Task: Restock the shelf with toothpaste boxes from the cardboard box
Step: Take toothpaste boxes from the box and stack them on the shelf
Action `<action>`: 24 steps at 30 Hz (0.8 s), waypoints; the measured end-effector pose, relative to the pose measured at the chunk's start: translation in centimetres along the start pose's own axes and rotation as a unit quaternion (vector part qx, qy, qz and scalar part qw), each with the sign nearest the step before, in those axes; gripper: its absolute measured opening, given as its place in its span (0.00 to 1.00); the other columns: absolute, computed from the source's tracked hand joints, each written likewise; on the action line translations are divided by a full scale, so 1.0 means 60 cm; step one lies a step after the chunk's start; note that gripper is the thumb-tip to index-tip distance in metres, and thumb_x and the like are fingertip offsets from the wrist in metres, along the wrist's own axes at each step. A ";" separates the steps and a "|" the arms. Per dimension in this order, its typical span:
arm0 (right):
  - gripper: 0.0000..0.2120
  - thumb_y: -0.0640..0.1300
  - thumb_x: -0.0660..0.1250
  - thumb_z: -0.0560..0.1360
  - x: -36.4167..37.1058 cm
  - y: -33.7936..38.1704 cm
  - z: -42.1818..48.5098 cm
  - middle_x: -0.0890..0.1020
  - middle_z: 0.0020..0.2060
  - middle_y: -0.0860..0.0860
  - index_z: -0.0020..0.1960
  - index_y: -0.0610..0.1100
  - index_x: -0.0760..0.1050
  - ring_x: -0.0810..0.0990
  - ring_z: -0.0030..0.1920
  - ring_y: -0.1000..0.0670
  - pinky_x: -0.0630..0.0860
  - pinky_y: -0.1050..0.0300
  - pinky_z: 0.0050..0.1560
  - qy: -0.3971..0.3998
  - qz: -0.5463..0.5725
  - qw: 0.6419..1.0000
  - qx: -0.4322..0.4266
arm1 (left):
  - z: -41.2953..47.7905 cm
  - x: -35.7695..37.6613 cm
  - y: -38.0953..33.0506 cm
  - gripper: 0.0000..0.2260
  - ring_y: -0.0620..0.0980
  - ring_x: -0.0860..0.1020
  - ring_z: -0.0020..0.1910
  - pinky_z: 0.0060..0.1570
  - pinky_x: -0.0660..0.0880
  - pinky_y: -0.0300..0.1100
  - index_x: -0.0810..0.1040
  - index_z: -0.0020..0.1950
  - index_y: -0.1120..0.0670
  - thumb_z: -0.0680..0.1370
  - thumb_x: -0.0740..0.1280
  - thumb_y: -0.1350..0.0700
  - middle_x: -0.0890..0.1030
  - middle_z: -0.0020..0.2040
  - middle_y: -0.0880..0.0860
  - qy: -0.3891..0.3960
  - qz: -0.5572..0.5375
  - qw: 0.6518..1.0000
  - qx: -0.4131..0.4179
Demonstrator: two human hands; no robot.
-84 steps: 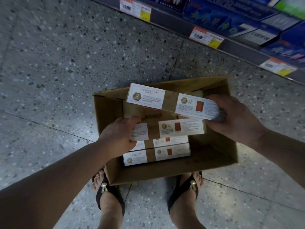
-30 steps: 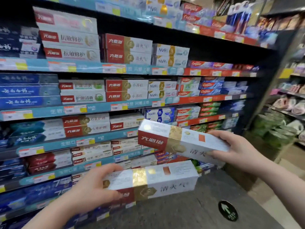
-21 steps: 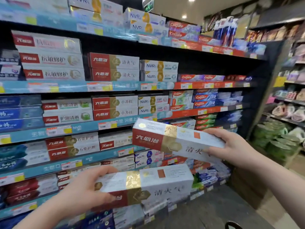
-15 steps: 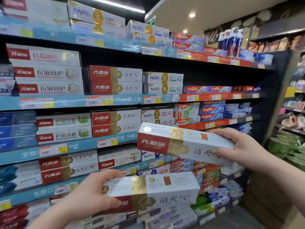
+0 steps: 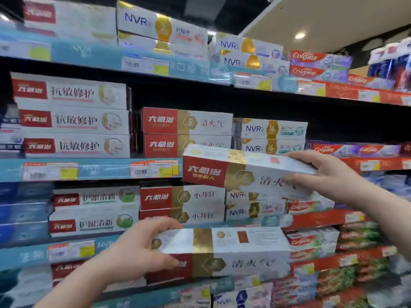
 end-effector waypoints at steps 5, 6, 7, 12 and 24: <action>0.21 0.49 0.71 0.69 0.047 0.045 0.124 0.76 0.55 0.53 0.62 0.55 0.72 0.76 0.52 0.53 0.70 0.61 0.49 0.034 0.040 0.996 -0.067 | 0.012 -0.045 0.010 0.21 0.31 0.77 0.45 0.43 0.73 0.33 0.75 0.52 0.39 0.61 0.73 0.50 0.80 0.47 0.38 -0.040 -0.026 0.997 -0.054; 0.22 0.48 0.70 0.70 0.058 0.053 0.145 0.76 0.54 0.53 0.62 0.54 0.72 0.76 0.51 0.54 0.71 0.61 0.49 0.047 0.047 0.995 -0.078 | 0.011 -0.055 0.011 0.20 0.32 0.77 0.43 0.39 0.72 0.31 0.76 0.52 0.40 0.63 0.74 0.52 0.81 0.45 0.39 -0.052 -0.029 0.996 -0.061; 0.22 0.48 0.70 0.70 0.069 0.059 0.164 0.77 0.55 0.53 0.63 0.53 0.71 0.77 0.50 0.55 0.72 0.62 0.49 0.062 0.059 0.993 -0.084 | 0.009 -0.065 0.012 0.20 0.34 0.78 0.41 0.37 0.72 0.31 0.76 0.52 0.40 0.65 0.75 0.55 0.81 0.44 0.38 -0.066 -0.036 0.995 -0.071; 0.24 0.49 0.70 0.70 0.109 0.073 0.239 0.75 0.57 0.54 0.64 0.51 0.71 0.75 0.54 0.54 0.70 0.61 0.55 0.094 0.081 0.986 -0.111 | -0.004 -0.115 0.027 0.22 0.44 0.82 0.40 0.40 0.79 0.38 0.77 0.53 0.43 0.64 0.76 0.63 0.82 0.44 0.35 -0.148 -0.051 0.982 -0.110; 0.21 0.47 0.69 0.72 0.143 0.083 0.282 0.74 0.53 0.56 0.64 0.48 0.71 0.75 0.51 0.56 0.72 0.60 0.56 0.109 0.085 0.975 -0.172 | -0.005 -0.131 0.037 0.25 0.49 0.84 0.38 0.39 0.80 0.45 0.80 0.47 0.42 0.51 0.74 0.55 0.85 0.42 0.44 -0.190 -0.097 0.967 -0.139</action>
Point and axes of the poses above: each hand's wrist, its own z-axis towards the middle knuckle, its own x-axis out of the palm, y = z × x, the point moved 9 cm from there along z, towards the middle knuckle
